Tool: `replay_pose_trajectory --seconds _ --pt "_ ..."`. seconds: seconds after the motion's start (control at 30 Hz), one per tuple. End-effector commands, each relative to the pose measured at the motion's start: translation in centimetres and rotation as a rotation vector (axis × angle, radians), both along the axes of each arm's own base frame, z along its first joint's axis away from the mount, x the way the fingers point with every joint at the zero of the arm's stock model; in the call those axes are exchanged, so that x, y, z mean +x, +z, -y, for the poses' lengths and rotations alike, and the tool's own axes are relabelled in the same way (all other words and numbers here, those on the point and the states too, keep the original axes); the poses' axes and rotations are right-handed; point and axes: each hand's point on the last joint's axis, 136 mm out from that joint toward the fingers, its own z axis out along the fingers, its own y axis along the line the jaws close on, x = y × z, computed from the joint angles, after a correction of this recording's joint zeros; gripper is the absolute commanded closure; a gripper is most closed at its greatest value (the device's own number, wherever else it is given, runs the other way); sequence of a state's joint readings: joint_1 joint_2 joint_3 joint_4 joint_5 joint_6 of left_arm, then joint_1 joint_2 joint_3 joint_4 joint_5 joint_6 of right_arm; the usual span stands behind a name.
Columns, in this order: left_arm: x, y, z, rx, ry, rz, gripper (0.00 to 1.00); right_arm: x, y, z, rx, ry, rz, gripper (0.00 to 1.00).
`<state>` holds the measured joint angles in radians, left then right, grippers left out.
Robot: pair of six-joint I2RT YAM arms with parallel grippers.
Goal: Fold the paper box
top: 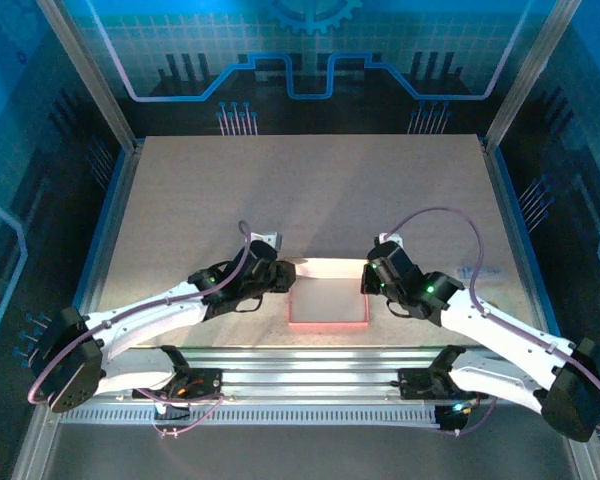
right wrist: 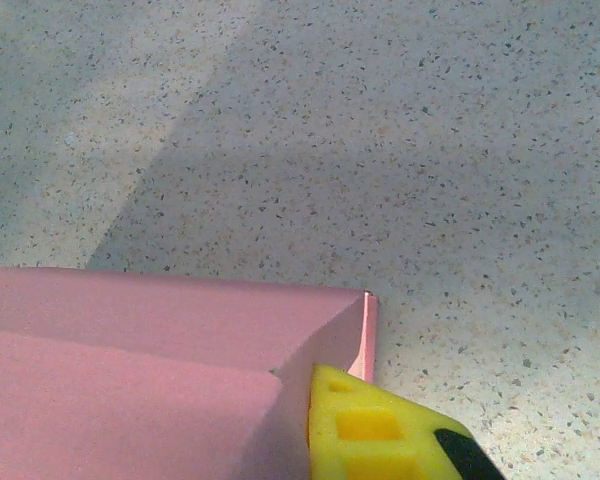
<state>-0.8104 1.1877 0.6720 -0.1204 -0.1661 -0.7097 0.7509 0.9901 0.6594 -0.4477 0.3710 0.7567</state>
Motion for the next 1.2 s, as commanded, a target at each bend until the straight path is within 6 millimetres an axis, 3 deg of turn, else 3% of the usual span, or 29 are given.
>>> replay_pose_trajectory --seconds 0.0,0.4,1.17 --pt "-0.7 0.0 0.3 -0.041 0.022 0.001 0.82 -1.3 -0.9 -0.4 0.027 0.004 -0.033 0.92" --pt "-2.9 -1.4 0.7 -0.060 0.023 -0.012 0.81 -3.2 -2.3 0.0 0.015 0.011 -0.044 0.92" --pt "-5.7 -4.6 -1.4 0.021 0.011 -0.055 0.81 -5.6 -4.9 0.6 -0.022 0.035 -0.068 0.91"
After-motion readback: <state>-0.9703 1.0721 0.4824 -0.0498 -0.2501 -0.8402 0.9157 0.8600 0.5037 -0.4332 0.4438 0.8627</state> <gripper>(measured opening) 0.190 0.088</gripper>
